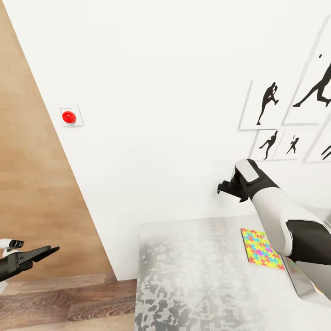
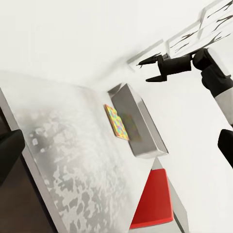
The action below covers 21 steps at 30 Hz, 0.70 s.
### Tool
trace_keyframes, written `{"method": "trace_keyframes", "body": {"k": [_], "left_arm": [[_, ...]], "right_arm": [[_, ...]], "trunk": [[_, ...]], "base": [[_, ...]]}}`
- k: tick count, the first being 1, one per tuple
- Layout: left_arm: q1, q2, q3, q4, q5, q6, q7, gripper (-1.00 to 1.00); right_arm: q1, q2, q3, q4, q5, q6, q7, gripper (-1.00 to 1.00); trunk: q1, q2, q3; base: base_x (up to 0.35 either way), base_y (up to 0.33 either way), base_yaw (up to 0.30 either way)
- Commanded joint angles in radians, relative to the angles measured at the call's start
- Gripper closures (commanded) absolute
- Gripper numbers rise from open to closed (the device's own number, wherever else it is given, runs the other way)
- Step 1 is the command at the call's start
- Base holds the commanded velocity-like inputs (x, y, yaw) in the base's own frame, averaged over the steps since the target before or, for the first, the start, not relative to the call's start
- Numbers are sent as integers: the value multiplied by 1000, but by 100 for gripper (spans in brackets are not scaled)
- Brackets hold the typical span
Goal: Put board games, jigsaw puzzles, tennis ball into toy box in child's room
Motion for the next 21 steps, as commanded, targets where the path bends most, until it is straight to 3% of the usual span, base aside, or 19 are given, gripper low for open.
{"method": "trace_keyframes", "body": {"k": [1,21], "left_arm": [[-1,0,0,0,0,11,-3,-100],[-1,0,0,0,0,11,-4,-100]], "right_arm": [[-1,0,-2,-1,-7,3,-9,-100],[-1,0,-2,-1,-7,2,-9,-100]], "trunk": [[1,-2,-2],[1,-2,-2]], "base": [[0,0,0],[0,0,0]]}}
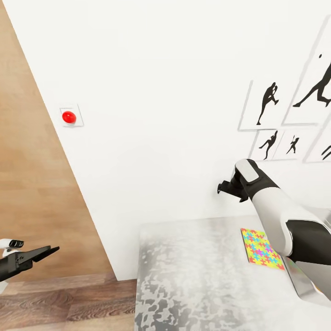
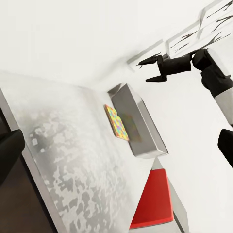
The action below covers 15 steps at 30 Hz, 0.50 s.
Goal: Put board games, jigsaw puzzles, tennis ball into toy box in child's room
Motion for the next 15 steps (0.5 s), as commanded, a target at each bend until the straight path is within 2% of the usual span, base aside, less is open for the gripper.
{"method": "trace_keyframes", "body": {"k": [1,15], "left_arm": [[-1,0,0,0,0,11,-4,-100],[-1,1,0,0,0,11,-4,-100]], "right_arm": [[-1,0,-2,-1,-7,3,-9,-100],[-1,-1,-2,-1,-7,3,-9,-100]], "trunk": [[1,-2,-2],[1,-2,-2]], "base": [[0,0,0],[0,0,0]]}}
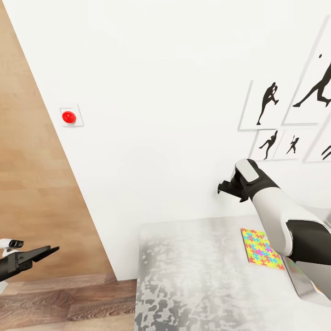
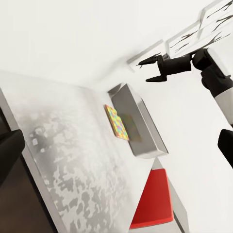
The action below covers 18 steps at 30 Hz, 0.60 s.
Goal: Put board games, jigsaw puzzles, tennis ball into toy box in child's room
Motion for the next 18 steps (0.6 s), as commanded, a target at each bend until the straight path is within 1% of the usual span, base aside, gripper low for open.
{"method": "trace_keyframes", "body": {"k": [1,18], "left_arm": [[-1,1,-1,0,0,11,-4,-100],[-1,4,-1,0,0,11,-3,-100]], "right_arm": [[-1,0,-2,-1,-7,3,-9,-100],[-1,0,-2,-1,-7,3,-9,-100]], "trunk": [[1,-2,-2],[1,-2,-2]], "base": [[0,0,0],[0,0,0]]}}
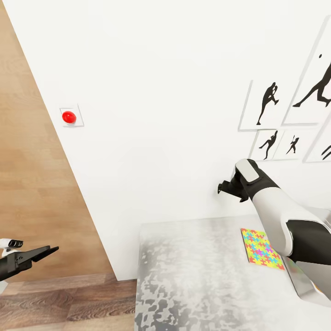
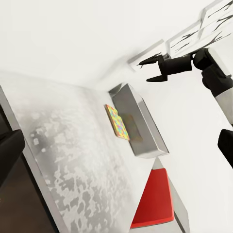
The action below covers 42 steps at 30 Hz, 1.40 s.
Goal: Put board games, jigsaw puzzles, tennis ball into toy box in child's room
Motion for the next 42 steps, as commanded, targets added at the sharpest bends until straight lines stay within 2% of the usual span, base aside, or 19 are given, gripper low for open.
{"method": "trace_keyframes", "body": {"k": [1,15,42], "left_arm": [[-1,0,0,0,0,11,-3,-100],[-1,0,0,0,0,11,-3,-100],[-1,0,-1,0,0,11,-4,-100]], "right_arm": [[-1,0,-2,-1,-7,3,-9,-100],[-1,-42,-2,-1,-9,4,-9,-100],[-1,-45,-1,-2,-9,5,-9,-100]], "trunk": [[1,-2,-2],[1,-2,-5],[1,-2,-46]], "base": [[0,0,0],[0,0,0],[0,0,0]]}}
